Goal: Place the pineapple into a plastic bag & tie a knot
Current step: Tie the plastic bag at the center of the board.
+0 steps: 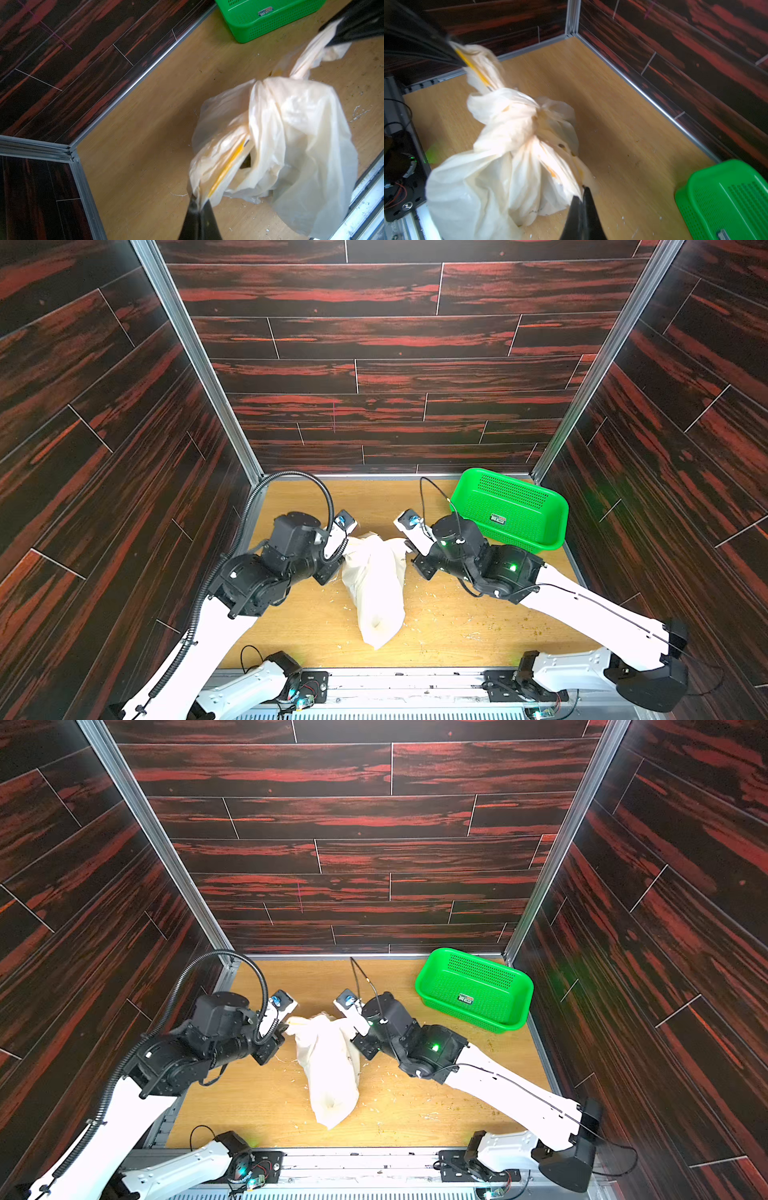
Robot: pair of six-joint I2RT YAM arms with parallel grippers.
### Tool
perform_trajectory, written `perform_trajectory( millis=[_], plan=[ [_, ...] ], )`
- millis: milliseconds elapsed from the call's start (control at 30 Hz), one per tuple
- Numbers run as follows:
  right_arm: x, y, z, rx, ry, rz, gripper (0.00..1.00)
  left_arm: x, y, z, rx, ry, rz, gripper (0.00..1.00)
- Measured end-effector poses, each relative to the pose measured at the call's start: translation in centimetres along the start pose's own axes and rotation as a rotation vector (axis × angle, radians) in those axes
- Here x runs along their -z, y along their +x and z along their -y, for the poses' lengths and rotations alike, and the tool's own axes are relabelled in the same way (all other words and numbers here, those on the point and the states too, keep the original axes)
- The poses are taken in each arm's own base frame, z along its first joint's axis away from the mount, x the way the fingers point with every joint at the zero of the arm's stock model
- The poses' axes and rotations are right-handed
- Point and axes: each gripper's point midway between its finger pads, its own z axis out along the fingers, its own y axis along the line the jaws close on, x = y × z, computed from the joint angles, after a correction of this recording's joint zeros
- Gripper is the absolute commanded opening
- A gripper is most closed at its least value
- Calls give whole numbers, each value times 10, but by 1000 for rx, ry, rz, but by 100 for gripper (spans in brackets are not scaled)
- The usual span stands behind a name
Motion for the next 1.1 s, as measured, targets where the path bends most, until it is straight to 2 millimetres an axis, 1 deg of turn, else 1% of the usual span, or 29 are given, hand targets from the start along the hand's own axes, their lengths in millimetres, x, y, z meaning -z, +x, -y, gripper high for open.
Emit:
perform_trajectory(
  millis=[67,133,200,333,433,500,700,1100],
  plan=[
    [4,13,8,-40,12,-21,0,-3,9,4,16,4,-11,0],
    [9,33,15,-86,21,-52,0,-5,20,7,39,7,-17,0],
    [11,48,16,-126,15,-69,0,-5,31,10,54,8,-19,0],
    [2,77,14,-186,6,-113,0,-12,56,14,67,-6,-58,0],
    [-7,93,15,-230,5,-136,0,-21,72,15,66,-21,-96,0],
    [-11,97,18,-264,0,-128,0,-25,77,14,66,-31,-110,0],
    [-10,101,26,-341,-31,-87,0,-28,74,9,65,-58,-96,0],
    [-9,96,24,-367,-65,-64,0,-27,75,-3,58,-138,-104,0]
  ],
)
